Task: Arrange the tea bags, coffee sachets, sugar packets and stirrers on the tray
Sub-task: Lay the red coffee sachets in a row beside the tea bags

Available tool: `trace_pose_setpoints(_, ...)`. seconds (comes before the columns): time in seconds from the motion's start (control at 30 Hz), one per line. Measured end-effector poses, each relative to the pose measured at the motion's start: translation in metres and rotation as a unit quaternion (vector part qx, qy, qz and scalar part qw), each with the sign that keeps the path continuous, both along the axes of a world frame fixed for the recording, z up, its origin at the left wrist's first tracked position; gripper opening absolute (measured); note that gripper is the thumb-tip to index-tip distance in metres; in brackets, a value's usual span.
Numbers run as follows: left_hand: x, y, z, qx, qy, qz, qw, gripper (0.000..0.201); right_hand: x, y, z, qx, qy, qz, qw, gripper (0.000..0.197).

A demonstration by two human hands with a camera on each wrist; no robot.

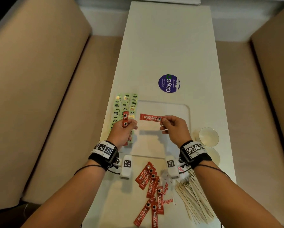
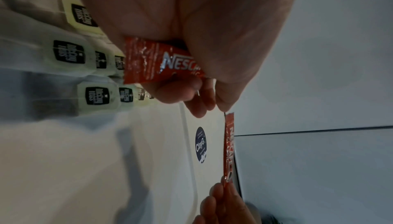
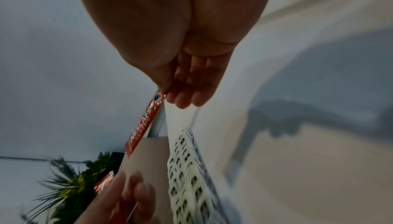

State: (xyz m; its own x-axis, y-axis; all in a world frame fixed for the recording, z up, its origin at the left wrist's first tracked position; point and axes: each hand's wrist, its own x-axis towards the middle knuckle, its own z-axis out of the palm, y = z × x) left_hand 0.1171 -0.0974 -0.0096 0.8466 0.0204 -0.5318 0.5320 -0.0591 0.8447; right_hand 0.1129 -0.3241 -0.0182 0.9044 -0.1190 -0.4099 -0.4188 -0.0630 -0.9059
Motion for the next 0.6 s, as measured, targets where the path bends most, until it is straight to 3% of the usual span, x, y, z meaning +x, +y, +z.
trace_pose_setpoints(0.3, 0.029, 0.008, -0.016, -0.046, 0.049, -0.001, 0.998, 0.022, 0.076, 0.004, -0.036, -0.096, 0.036, -0.028, 0.994, 0.019)
trace_pose_setpoints(0.6, 0.045, 0.015, -0.027, -0.095, 0.081, 0.014, 0.992, 0.021, 0.110, 0.015, -0.065, -0.130, 0.073, -0.013, 0.989, 0.027)
